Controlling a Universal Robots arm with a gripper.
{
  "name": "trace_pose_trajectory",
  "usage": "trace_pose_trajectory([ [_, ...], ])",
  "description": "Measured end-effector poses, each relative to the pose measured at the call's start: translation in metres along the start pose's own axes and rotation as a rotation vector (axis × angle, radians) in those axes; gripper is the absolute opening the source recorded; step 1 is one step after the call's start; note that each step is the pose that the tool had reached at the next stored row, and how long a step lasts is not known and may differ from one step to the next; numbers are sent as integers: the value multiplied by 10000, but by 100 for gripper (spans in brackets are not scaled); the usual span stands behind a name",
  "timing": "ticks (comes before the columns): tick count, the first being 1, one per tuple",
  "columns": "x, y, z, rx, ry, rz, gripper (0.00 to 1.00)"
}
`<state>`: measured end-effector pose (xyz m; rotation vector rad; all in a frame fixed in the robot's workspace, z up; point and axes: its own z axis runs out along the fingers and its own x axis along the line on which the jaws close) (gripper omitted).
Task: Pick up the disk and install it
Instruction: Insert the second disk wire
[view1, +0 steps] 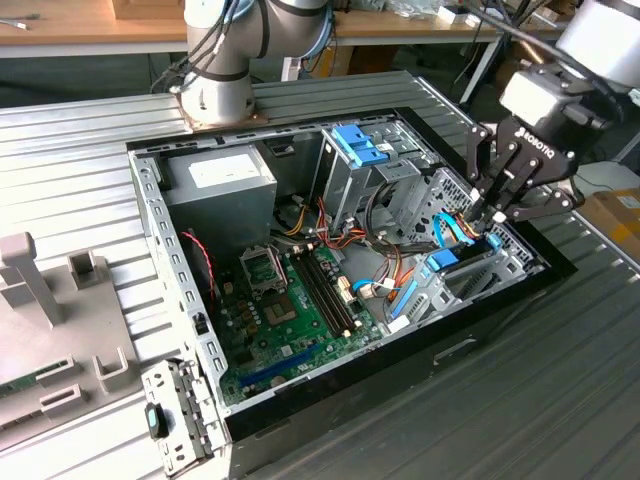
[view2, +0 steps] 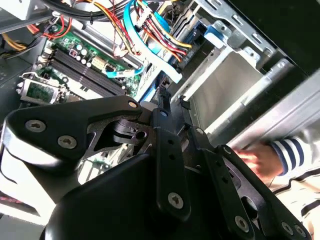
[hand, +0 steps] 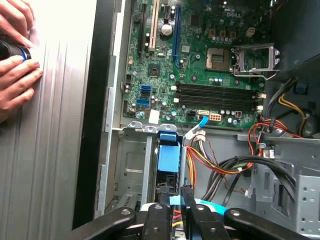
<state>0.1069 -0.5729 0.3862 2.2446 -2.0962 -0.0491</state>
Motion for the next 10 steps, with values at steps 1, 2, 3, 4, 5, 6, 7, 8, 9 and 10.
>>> trace_pose_trajectory([
  [1,1,4,-55,0,0,0,24],
  [2,2,6,-74,0,1,1,24],
  [3,2,6,-84,0,-1,1,24],
  [4,2,6,-84,0,-3,0,24],
  [5,2,6,-87,0,1,0,24],
  [6,2,6,-86,0,-1,0,24],
  [7,2,7,-90,0,0,0,24],
  [8,2,7,-96,0,0,0,24],
  [9,2,7,-97,0,0,0,24],
  [10,2,7,-98,0,-1,0,24],
])
